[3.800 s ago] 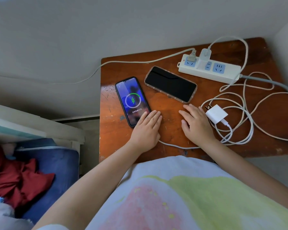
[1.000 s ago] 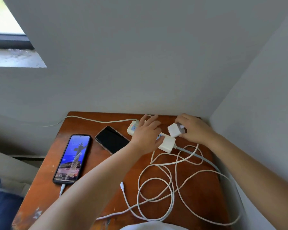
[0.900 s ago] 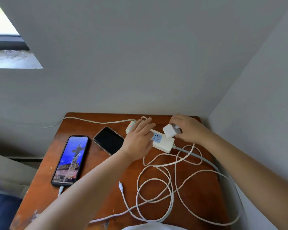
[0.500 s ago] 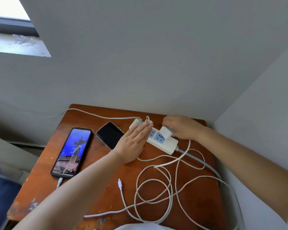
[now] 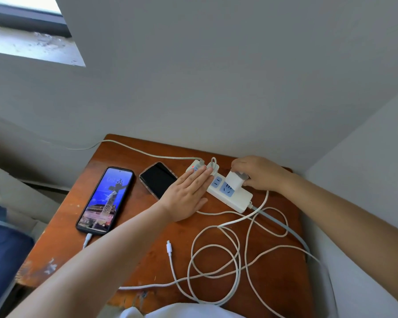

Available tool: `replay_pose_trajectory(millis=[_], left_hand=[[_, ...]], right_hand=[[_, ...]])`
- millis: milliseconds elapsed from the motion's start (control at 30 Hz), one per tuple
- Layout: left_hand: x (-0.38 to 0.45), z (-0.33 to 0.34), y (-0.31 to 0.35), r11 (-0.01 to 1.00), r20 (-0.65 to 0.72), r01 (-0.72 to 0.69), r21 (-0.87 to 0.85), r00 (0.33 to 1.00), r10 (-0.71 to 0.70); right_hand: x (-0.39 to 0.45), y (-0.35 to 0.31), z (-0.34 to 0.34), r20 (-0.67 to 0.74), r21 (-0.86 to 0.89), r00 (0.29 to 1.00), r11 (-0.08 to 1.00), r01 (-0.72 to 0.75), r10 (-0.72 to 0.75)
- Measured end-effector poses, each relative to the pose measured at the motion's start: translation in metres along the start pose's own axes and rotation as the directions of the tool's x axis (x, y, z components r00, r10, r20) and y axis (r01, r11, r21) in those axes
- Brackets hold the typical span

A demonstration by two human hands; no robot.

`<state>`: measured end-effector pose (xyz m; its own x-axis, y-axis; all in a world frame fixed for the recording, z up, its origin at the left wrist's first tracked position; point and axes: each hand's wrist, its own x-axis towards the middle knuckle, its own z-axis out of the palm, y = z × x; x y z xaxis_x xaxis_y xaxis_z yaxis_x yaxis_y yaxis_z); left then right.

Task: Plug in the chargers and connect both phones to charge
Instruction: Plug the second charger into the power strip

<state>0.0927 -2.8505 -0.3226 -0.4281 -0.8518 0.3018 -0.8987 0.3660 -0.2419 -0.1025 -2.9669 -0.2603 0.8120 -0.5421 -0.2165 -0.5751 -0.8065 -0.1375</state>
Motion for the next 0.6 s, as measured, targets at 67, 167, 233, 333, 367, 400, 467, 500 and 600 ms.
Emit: replay_pose_trajectory(millis=[67,167,233,333,367,400,467,500,600], left_hand=[[0.001,0.000,-0.002,0.999,-0.008,-0.016,0.030,1.000,0.016],[0.000,-0.001,-0.004,0.999,0.003,-0.033,-0.005,0.999,0.033],[0.001,-0.001,-0.005,0.999,0.033,-0.031,-0.019,0.999,0.032],[0.001,0.001,-0.005,0.995,0.123,-0.010,-0.100,0.992,0.022],[0.002,0.002,-0.006,0.996,0.119,-0.008,-0.090,0.993,0.019],[0.001,0.004,-0.006,0.995,0.124,-0.006,-0.098,0.992,0.018],[0.000,0.005,-0.006,0.989,0.146,0.011,-0.150,0.989,0.011],[-0.001,0.004,-0.006,0.990,0.129,0.007,-0.144,0.992,0.012],[-0.002,0.004,-0.006,0.989,0.048,0.000,-0.147,0.999,0.007]], right_hand=[[-0.002,0.000,0.001,-0.002,0.020,1.000,1.000,-0.014,0.014],[0.000,0.000,0.004,-0.005,0.005,1.000,1.000,-0.003,0.003],[0.002,0.002,0.004,-0.010,-0.009,1.000,1.000,0.009,-0.009],[0.006,0.002,0.003,0.003,-0.055,0.999,0.998,0.034,-0.034],[0.007,0.000,0.003,0.009,-0.092,0.998,0.994,0.064,-0.064],[0.009,-0.002,0.004,0.020,-0.136,0.995,0.986,0.099,-0.097],[0.008,-0.008,0.009,0.034,-0.214,0.988,0.965,0.153,-0.149],[0.007,-0.009,0.011,0.021,-0.236,0.985,0.957,0.171,-0.170],[0.000,-0.009,0.019,-0.054,-0.193,0.984,0.968,0.159,-0.173]])
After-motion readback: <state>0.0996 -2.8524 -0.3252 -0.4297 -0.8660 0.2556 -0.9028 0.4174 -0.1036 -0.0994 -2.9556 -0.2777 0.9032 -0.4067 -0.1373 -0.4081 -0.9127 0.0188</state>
